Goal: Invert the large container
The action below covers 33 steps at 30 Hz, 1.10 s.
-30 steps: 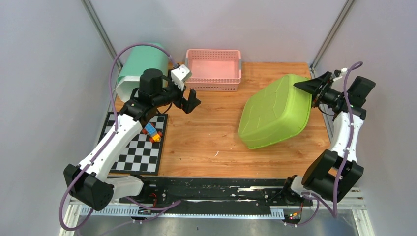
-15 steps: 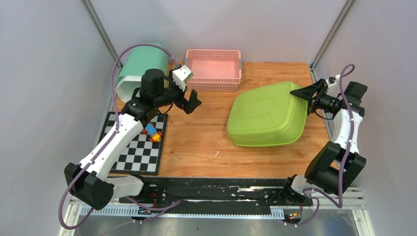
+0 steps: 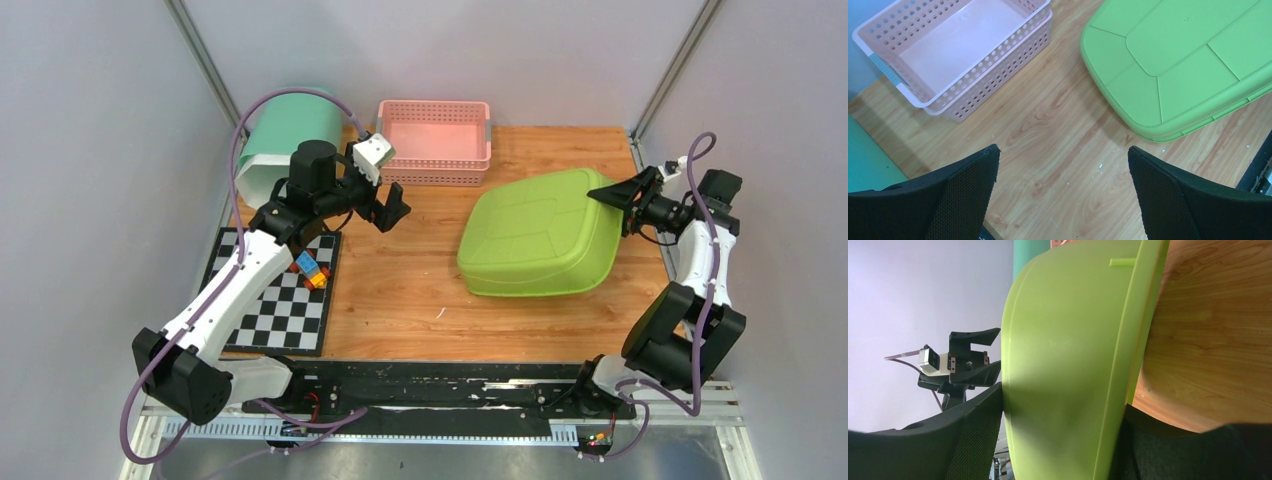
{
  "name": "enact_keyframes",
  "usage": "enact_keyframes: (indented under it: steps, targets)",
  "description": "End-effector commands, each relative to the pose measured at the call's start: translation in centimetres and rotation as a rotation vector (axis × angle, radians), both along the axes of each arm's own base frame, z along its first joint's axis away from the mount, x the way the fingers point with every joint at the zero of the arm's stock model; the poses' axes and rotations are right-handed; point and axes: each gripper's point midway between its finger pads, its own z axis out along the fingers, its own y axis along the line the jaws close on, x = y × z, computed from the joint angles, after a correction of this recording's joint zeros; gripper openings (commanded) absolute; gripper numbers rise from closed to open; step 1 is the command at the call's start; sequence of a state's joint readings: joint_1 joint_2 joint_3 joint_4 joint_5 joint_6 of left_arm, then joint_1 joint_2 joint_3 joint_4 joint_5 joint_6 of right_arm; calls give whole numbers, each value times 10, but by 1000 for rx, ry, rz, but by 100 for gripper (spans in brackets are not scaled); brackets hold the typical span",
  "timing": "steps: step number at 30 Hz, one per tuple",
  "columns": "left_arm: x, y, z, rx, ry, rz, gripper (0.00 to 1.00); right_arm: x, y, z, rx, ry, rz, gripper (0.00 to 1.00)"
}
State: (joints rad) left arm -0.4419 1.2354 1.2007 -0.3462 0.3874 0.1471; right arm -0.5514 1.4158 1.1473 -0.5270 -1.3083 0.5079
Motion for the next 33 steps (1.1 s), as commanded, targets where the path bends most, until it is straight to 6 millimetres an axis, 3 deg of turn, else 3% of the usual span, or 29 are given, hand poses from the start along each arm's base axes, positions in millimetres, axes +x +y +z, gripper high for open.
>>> enact_keyframes:
  steps: [1, 14, 33]
  targets:
    - [2, -2, -2, 24, -2, -5, 100, 3, -9, -24, -70, 13, -25, 64]
    - [-7, 18, -16, 129, -28, 21, 100, 20, -21, -54, -76, 58, -16, 62]
    - [-6, 29, -62, 199, 1, 45, 100, 37, -27, -98, -123, 136, 1, 69]
